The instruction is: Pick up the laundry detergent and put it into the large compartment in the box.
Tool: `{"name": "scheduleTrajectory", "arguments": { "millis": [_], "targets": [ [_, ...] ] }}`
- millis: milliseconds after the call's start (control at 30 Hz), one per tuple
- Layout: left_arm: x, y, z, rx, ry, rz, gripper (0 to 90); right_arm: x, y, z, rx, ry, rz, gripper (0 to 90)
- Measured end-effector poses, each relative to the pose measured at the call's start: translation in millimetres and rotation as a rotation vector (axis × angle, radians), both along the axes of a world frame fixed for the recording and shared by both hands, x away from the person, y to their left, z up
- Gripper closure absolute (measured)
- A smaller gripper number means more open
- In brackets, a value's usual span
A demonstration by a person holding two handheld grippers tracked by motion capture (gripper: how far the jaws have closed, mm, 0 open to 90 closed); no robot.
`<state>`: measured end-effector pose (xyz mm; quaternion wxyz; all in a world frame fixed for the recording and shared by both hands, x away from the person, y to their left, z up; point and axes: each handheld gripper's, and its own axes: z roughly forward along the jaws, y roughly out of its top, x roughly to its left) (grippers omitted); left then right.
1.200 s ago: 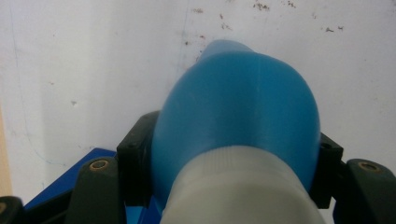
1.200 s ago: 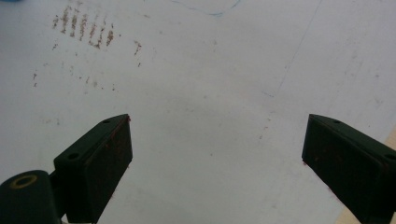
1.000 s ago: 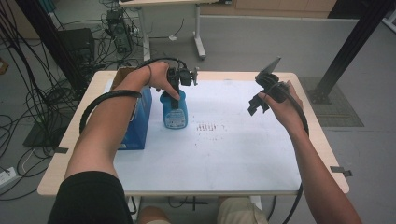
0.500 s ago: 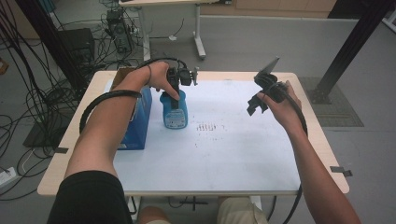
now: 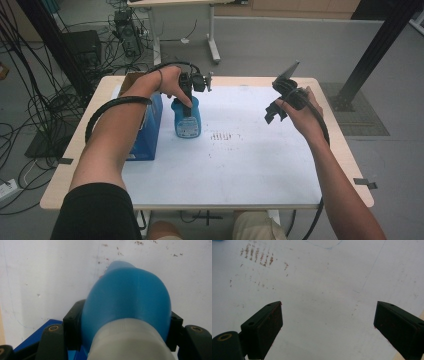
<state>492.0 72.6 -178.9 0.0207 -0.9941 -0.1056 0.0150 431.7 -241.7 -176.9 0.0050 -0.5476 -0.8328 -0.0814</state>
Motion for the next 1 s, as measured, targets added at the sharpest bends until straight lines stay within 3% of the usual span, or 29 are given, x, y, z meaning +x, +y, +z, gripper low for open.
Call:
{"name": "scheduleTrajectory", "arguments": {
  "millis": [1000],
  "targets": [
    [2.2,-2.5,0.2,0.013,0.009,0.005,36.5,0.8,-0.3,-0.3,-0.001,0.003,0.002,8.6]
  ]
}}
